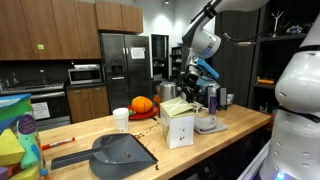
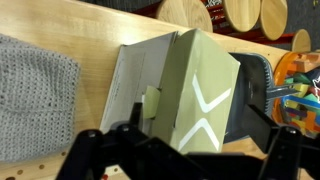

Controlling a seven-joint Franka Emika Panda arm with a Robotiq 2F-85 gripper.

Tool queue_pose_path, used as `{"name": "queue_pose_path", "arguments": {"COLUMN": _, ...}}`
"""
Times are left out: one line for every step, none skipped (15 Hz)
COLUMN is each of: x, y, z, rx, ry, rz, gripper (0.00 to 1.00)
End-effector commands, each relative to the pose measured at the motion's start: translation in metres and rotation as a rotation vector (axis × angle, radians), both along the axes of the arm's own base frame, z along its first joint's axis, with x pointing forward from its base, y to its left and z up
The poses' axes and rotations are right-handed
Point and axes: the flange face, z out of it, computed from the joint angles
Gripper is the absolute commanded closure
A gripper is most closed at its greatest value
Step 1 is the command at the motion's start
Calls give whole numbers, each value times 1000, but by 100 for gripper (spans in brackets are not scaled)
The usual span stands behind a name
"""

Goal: Lift open the lid of the white box

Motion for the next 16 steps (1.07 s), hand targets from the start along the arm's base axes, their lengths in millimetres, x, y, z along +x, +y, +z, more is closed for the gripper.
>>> {"name": "queue_pose_path", "arguments": {"x": 13, "y": -4, "z": -9, "rx": 41, "ry": -21, "rz": 1, "gripper": 0}}
{"name": "queue_pose_path", "arguments": {"x": 15, "y": -4, "z": -11, "rx": 50, "ry": -25, "rz": 3, "gripper": 0}}
{"name": "queue_pose_path", "arguments": {"x": 17, "y": -5, "z": -13, "rx": 59, "ry": -28, "rz": 5, "gripper": 0}}
{"name": "queue_pose_path", "arguments": {"x": 18, "y": -5, "z": -14, "rx": 66, "ry": -29, "rz": 5, "gripper": 0}}
{"name": "queue_pose_path", "arguments": {"x": 19, "y": -5, "z": -16, "rx": 72, "ry": -30, "rz": 6, "gripper": 0}}
{"name": "queue_pose_path", "arguments": {"x": 20, "y": -6, "z": -17, "rx": 78, "ry": -31, "rz": 6, "gripper": 0}}
{"name": "queue_pose_path", "arguments": {"x": 22, "y": -6, "z": -18, "rx": 83, "ry": -30, "rz": 7, "gripper": 0}}
{"name": "queue_pose_path", "arguments": {"x": 23, "y": -6, "z": -19, "rx": 87, "ry": -30, "rz": 10, "gripper": 0}}
{"name": "queue_pose_path", "arguments": {"x": 24, "y": -7, "z": -21, "rx": 91, "ry": -31, "rz": 12, "gripper": 0}}
{"name": "queue_pose_path", "arguments": {"x": 25, "y": -7, "z": -21, "rx": 95, "ry": -30, "rz": 12, "gripper": 0}}
{"name": "queue_pose_path", "arguments": {"x": 26, "y": -7, "z": -23, "rx": 97, "ry": -30, "rz": 15, "gripper": 0}}
{"name": "queue_pose_path", "arguments": {"x": 27, "y": -7, "z": -24, "rx": 99, "ry": -30, "rz": 19, "gripper": 0}}
{"name": "queue_pose_path", "arguments": {"x": 28, "y": -8, "z": -25, "rx": 101, "ry": -29, "rz": 21, "gripper": 0}}
{"name": "queue_pose_path", "arguments": {"x": 28, "y": -8, "z": -26, "rx": 103, "ry": -28, "rz": 23, "gripper": 0}}
{"name": "queue_pose_path", "arguments": {"x": 29, "y": -8, "z": -27, "rx": 106, "ry": -28, "rz": 26, "gripper": 0}}
{"name": "queue_pose_path", "arguments": {"x": 30, "y": -8, "z": -28, "rx": 108, "ry": -28, "rz": 30, "gripper": 0}}
